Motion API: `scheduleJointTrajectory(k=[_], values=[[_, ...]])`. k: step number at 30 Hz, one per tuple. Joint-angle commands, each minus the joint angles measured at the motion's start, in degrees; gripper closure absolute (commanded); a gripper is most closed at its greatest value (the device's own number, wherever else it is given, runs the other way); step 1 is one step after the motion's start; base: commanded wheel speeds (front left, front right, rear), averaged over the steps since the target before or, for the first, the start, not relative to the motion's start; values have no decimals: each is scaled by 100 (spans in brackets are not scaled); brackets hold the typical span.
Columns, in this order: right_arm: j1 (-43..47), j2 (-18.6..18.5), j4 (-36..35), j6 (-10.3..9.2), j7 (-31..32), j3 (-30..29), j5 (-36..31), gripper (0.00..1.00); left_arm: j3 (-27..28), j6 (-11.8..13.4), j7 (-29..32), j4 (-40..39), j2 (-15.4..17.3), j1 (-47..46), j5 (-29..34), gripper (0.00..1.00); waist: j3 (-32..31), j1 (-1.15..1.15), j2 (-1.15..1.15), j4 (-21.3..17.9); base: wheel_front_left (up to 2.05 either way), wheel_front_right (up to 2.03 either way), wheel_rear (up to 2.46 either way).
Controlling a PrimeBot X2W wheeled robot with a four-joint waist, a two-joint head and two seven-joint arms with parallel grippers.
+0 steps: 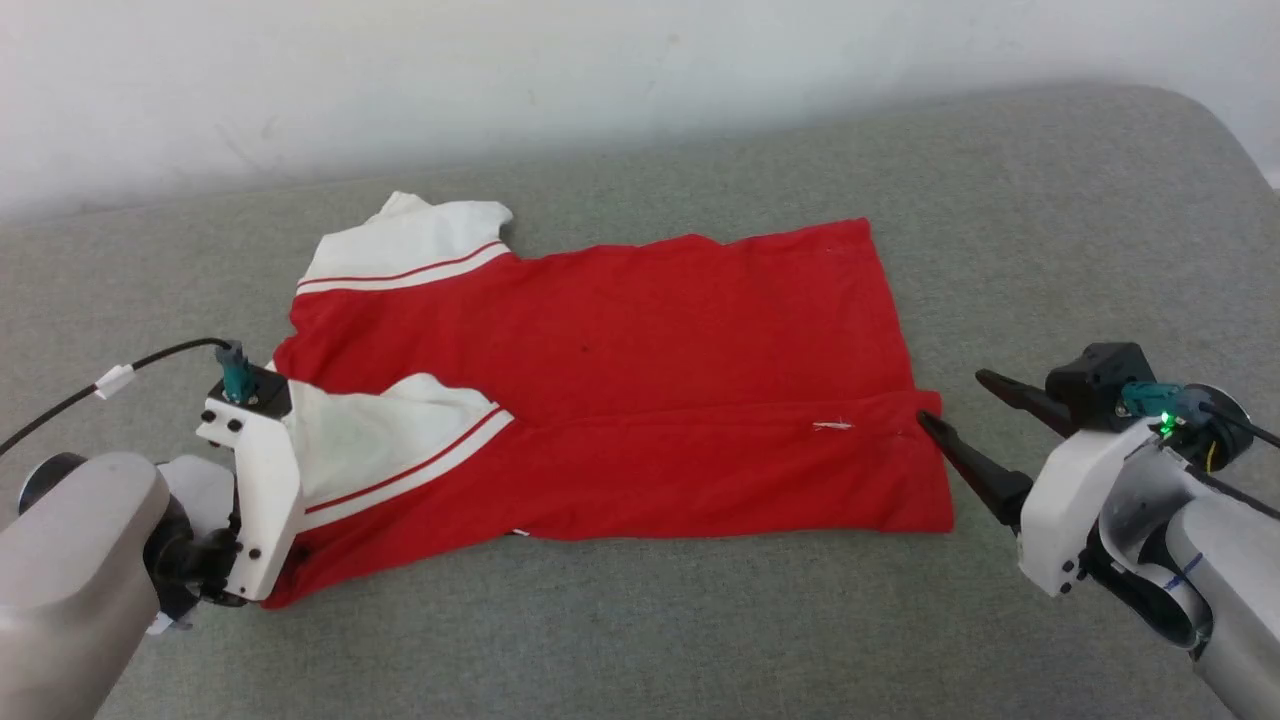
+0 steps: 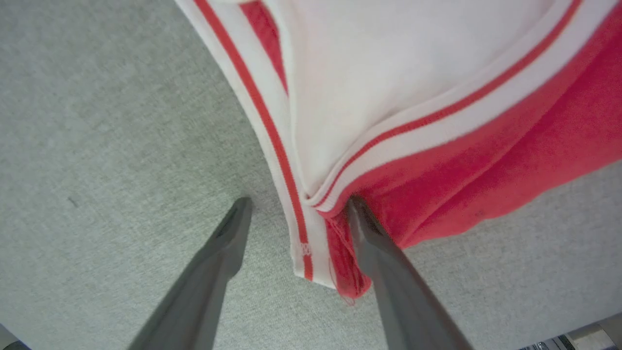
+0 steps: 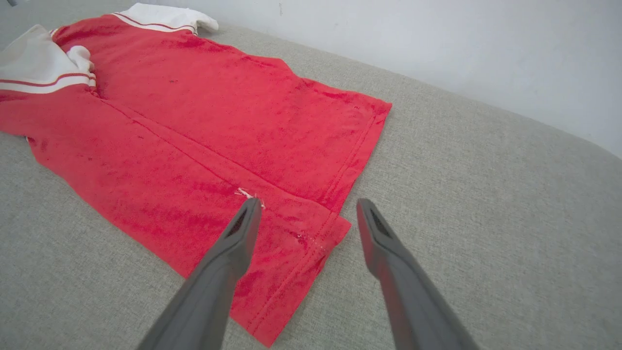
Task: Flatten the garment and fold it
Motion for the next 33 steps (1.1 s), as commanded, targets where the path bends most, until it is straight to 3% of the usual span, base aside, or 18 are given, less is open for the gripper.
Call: scheduleJointTrajectory(k=[1,2,3,4,11,22,26,33], values=[[-120,34,-22,-5,13,-23,-28,0,-143,-38,-2,96,-107,110,-42,0,6,0,-1,-46,0,0,0],[-154,37,-36,-5,23,-23,-27,0,-184,-38,1,125,-123,106,-76,0,-4,0,-1,-50,0,0,0],[-198,27,-54,-5,30,-24,-32,0,-238,-38,-10,129,-135,94,-100,59,-20,0,-1,-48,0,0,0],[-248,3,-65,-5,39,-35,-37,0,-288,-38,-20,122,-134,76,-132,100,-41,0,-1,-38,0,0,0],[-813,-219,-188,-5,618,46,43,0,-584,-38,-165,-163,106,-165,-423,100,-183,0,-1,57,0,0,0],[-1656,-662,84,-5,3400,1390,1276,0,-888,-38,-426,-584,308,-573,-678,100,-155,0,-1,297,0,0,0],[-1733,-429,661,-5,3761,1479,1651,0,-996,-38,-490,-668,230,-739,-674,100,9,0,-1,408,0,0,0],[-1588,157,1437,-5,3576,1652,1876,0,-1141,-38,-620,-658,70,-1002,-660,100,337,0,-1,586,0,0,0]])
